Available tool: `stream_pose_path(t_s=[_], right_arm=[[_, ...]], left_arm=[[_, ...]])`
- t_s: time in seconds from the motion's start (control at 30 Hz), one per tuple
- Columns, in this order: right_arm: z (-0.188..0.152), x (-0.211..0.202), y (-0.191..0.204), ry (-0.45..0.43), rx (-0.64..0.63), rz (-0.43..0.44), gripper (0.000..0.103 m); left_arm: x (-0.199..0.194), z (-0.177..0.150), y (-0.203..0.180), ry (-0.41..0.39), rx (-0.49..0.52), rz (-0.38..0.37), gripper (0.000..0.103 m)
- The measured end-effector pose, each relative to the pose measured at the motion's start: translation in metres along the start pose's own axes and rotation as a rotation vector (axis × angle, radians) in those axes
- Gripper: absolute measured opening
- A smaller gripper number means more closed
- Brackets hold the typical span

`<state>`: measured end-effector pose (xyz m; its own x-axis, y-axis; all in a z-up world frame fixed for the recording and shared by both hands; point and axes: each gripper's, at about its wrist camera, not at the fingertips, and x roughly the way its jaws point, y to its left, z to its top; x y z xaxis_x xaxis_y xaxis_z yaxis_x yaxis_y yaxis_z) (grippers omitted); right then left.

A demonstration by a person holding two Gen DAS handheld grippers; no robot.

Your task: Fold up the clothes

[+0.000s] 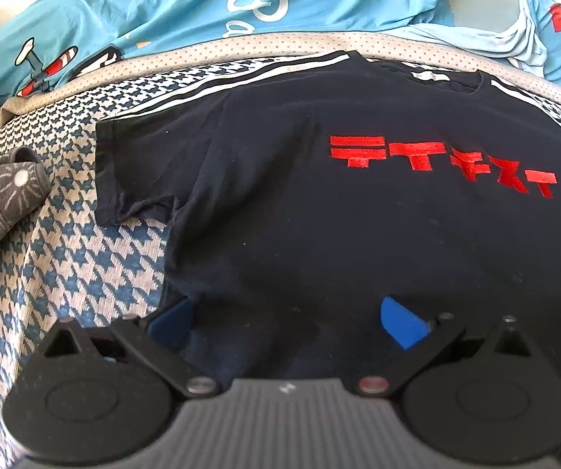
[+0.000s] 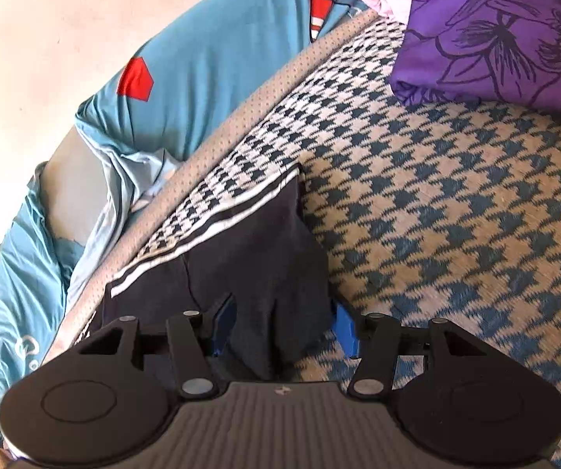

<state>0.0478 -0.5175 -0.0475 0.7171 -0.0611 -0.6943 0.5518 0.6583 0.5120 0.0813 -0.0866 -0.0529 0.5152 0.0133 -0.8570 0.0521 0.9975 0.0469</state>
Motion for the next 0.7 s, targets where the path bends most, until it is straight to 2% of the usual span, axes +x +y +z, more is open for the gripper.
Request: stream_pose_path(t_s=[0.2, 0.4, 0.57, 0.7], right_arm=[[0.003, 0.009, 0.006, -0.041, -0.027, 0.002, 0.052], [0.005, 0.02, 0.013, -0.079, -0.081, -0.013, 0.046], [0.008, 0.028, 0.016, -0.107, -0.11, -0.032, 0.023], [0.011, 0.031, 0.015, -0.117, -0.098, -0.025, 0.011]], left_arm=[[0.001, 0.0, 0.0, -0.004, 0.003, 0.0, 0.103], [0.002, 0.001, 0.002, -0.003, -0.005, -0.005, 0.103], [0.003, 0.002, 0.005, -0.004, -0.011, -0.006, 0.103], [0.004, 0.003, 0.006, -0.003, -0.015, -0.006, 0.103]])
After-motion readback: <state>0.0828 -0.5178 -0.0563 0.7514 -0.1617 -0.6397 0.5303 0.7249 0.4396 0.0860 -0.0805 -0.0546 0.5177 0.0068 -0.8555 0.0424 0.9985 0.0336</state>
